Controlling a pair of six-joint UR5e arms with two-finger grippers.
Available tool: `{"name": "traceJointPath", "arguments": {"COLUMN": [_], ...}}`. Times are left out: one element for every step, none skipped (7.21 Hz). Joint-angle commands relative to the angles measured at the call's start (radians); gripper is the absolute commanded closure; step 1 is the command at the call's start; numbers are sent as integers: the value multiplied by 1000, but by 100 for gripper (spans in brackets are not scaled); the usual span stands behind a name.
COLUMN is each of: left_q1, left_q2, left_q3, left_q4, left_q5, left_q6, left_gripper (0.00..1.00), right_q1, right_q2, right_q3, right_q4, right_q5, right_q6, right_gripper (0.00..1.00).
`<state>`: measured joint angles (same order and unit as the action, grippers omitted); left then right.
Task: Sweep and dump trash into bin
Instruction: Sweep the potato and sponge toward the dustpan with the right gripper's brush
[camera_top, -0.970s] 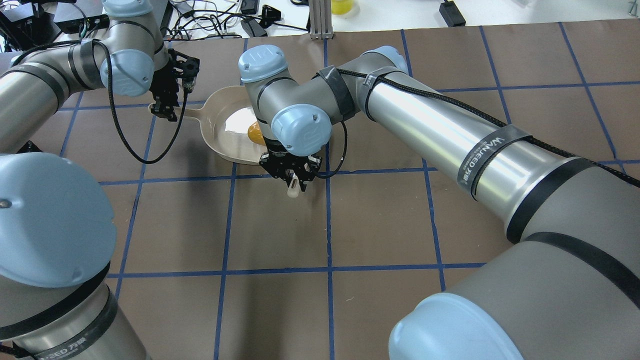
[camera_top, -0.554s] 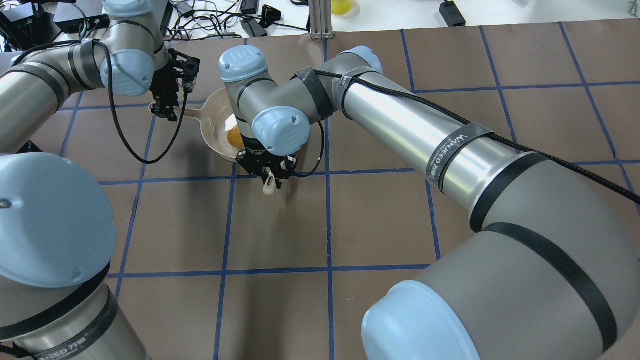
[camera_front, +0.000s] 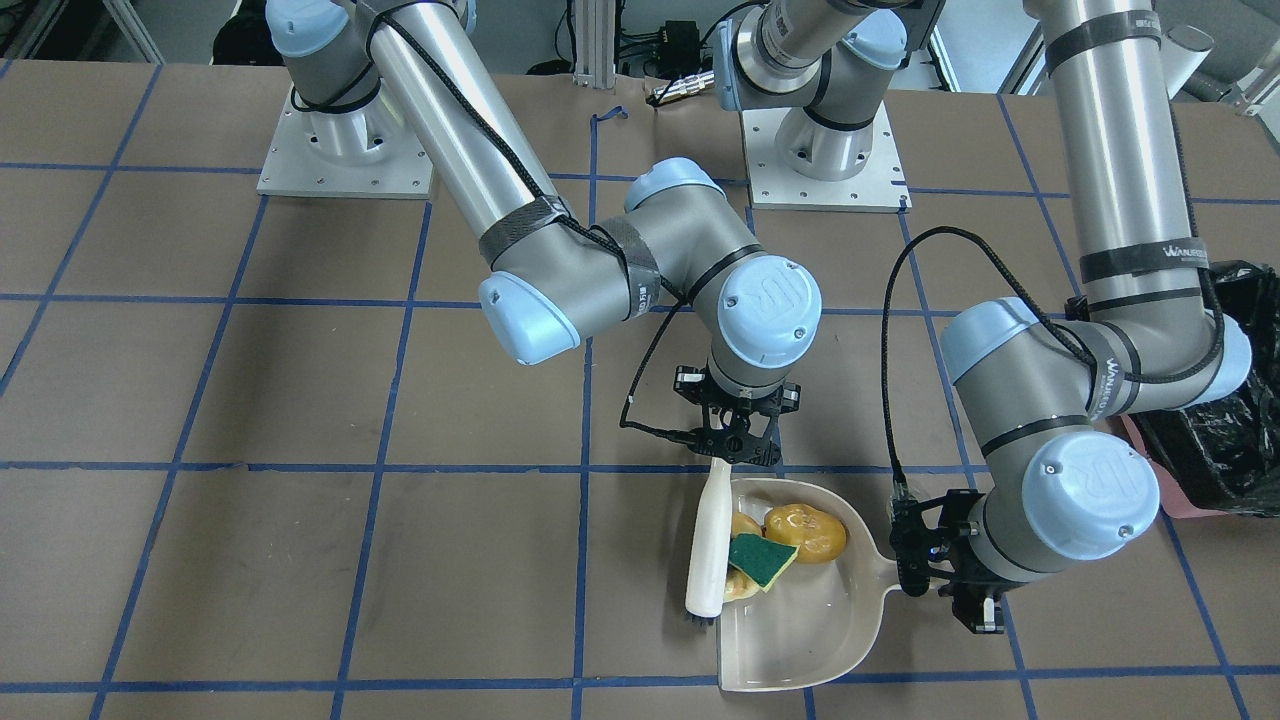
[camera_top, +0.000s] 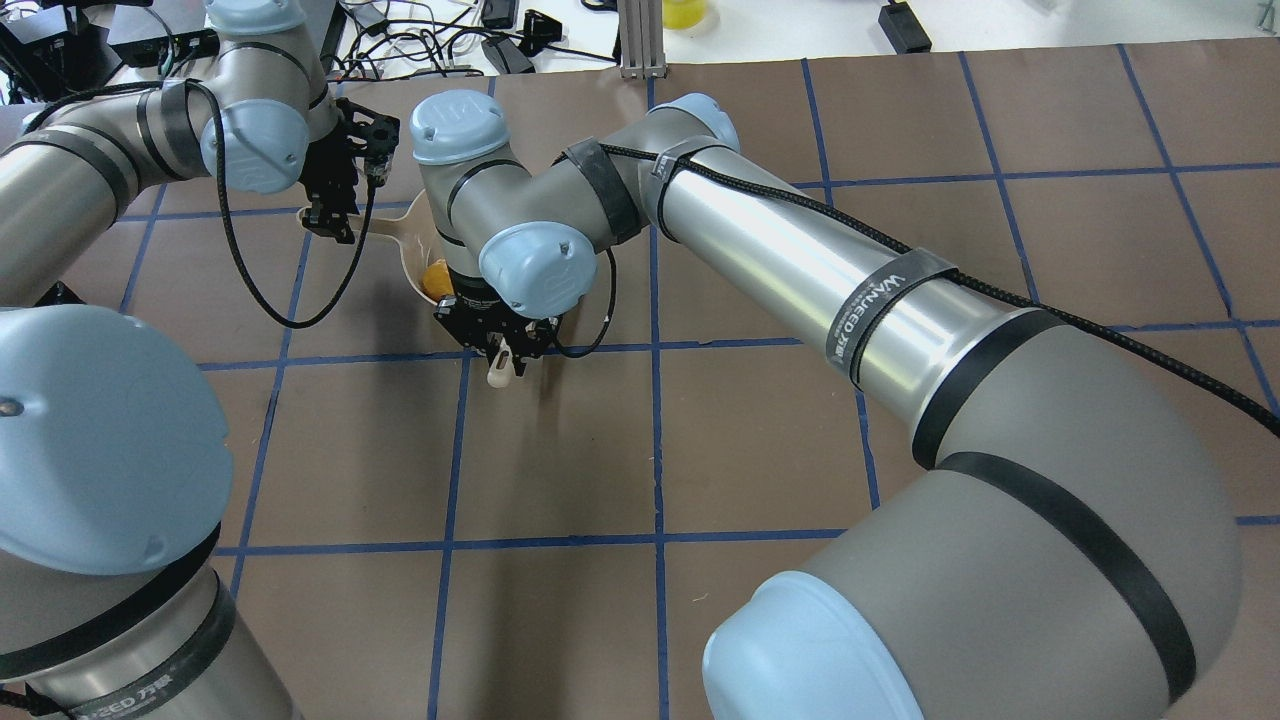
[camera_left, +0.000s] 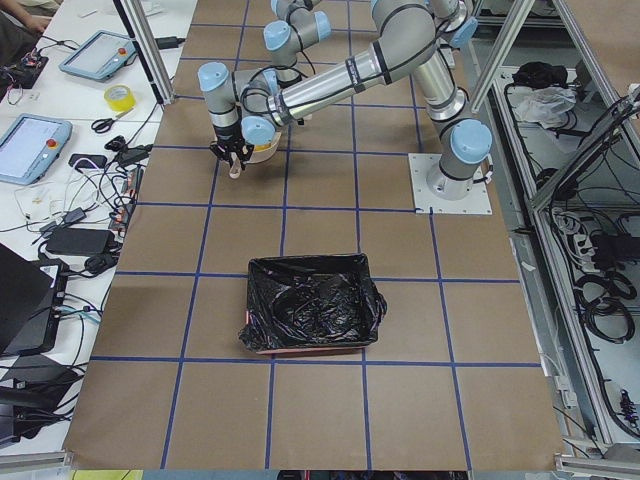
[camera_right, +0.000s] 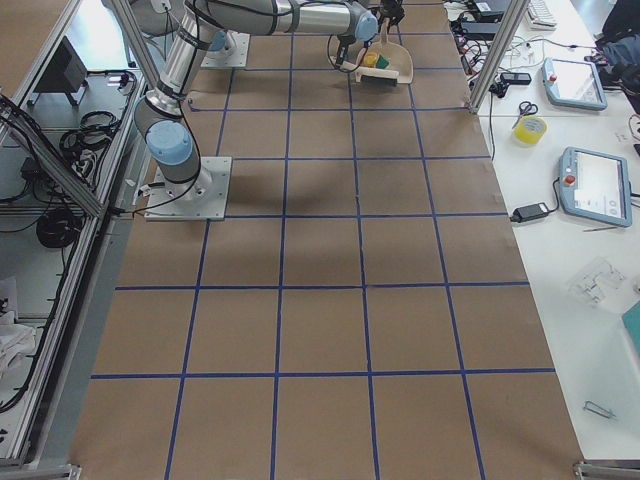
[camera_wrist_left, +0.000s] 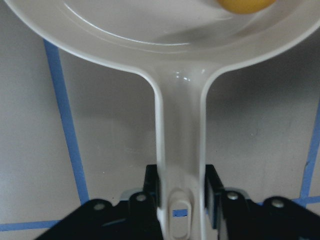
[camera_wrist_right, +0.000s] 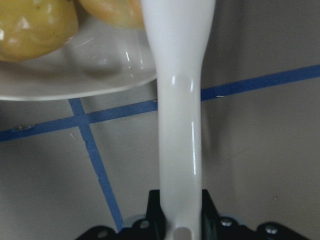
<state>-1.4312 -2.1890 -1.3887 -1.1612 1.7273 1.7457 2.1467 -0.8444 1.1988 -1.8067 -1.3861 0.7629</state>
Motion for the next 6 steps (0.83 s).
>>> {"name": "traceJointPath", "arguments": {"left_q1": [-2, 0, -2, -2, 0, -2], "left_q2": [0, 0, 0, 0, 0, 0], "left_q3": [-1, -3, -4, -4, -4, -3], "left_q4": [0, 0, 0, 0, 1, 0], "left_q5": [-2, -2, -2, -2, -2, -2], "left_q6": [0, 0, 0, 0, 0, -2], "left_gripper": [91, 91, 91, 91, 91, 91], "right_q1": [7, 12, 19, 19, 18, 16], "right_q2": [17, 31, 37, 39, 34, 30], "right_q3": [-10, -33, -56, -56, -53, -51], "right_q4": [-61, -66, -66, -65, -48, -27], "right_q5": [28, 42, 42, 24, 3, -25], "right_q6": [1, 1, 1, -4, -10, -28], "right_gripper": [100, 100, 100, 100, 100, 100]}}
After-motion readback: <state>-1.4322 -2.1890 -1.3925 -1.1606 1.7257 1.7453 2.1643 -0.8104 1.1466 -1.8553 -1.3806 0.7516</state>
